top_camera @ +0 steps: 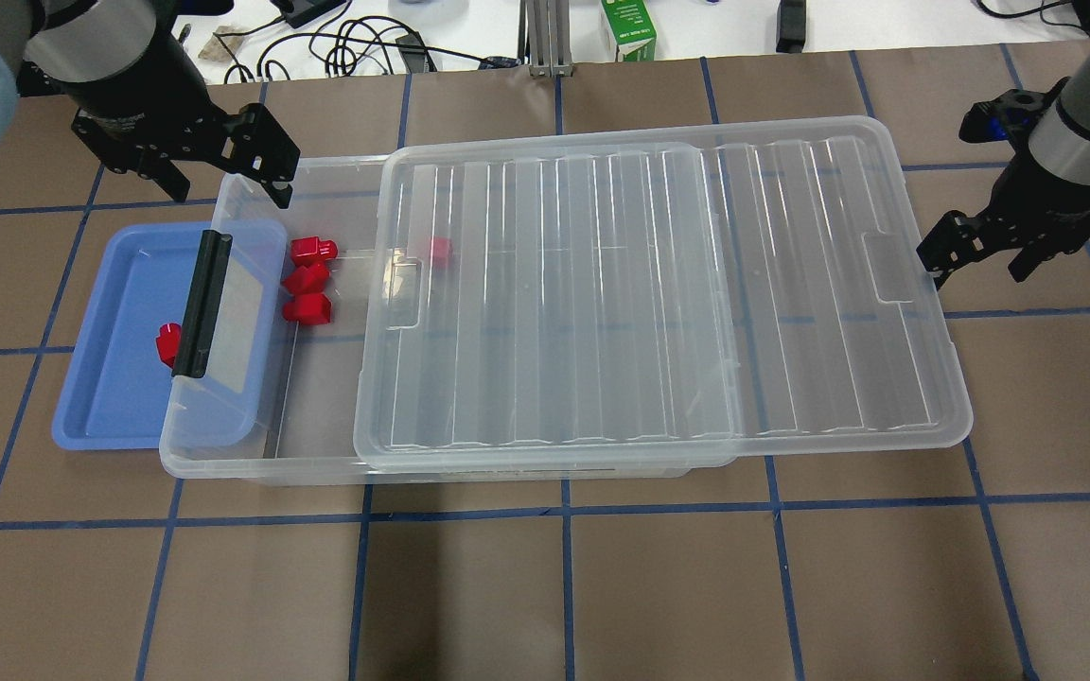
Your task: Place red block in blue tray from box
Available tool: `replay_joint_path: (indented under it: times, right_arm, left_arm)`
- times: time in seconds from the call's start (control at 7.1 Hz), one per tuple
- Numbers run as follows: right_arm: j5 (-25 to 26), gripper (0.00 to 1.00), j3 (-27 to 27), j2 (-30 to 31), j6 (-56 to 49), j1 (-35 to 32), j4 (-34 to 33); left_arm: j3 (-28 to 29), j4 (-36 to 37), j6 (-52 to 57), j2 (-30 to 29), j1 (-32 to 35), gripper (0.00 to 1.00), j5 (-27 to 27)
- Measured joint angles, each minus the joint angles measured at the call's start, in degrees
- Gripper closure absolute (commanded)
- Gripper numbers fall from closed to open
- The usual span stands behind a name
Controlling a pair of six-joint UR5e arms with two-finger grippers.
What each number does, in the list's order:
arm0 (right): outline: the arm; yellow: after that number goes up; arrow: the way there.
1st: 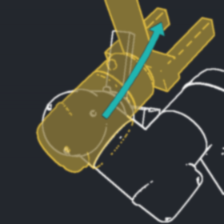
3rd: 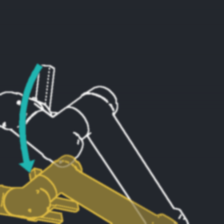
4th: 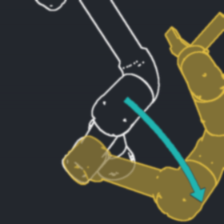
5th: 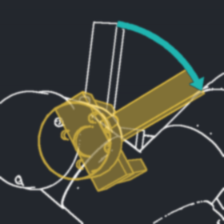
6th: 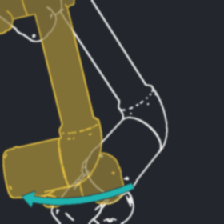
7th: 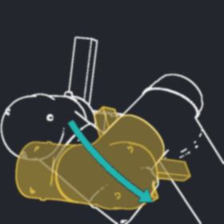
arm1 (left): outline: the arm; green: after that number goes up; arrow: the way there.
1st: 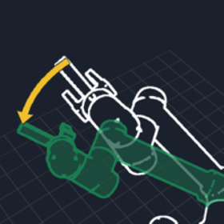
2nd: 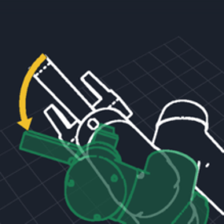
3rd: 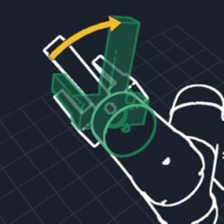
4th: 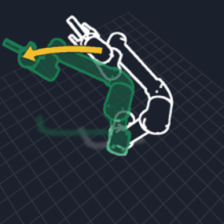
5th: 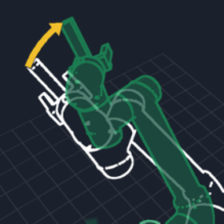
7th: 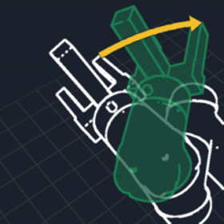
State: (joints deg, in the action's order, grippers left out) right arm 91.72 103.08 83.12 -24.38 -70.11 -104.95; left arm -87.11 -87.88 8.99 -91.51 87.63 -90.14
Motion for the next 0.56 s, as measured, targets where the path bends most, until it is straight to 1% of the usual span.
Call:
replay_joint_path:
  times: [0.56]
  right_arm:
    - [-0.47,0.0,0.02,-0.05,11.02,-6.63,-0.19]
  left_arm:
    - [-0.32,-0.27,-0.53,0.59,0.13,0.0,-0.69]
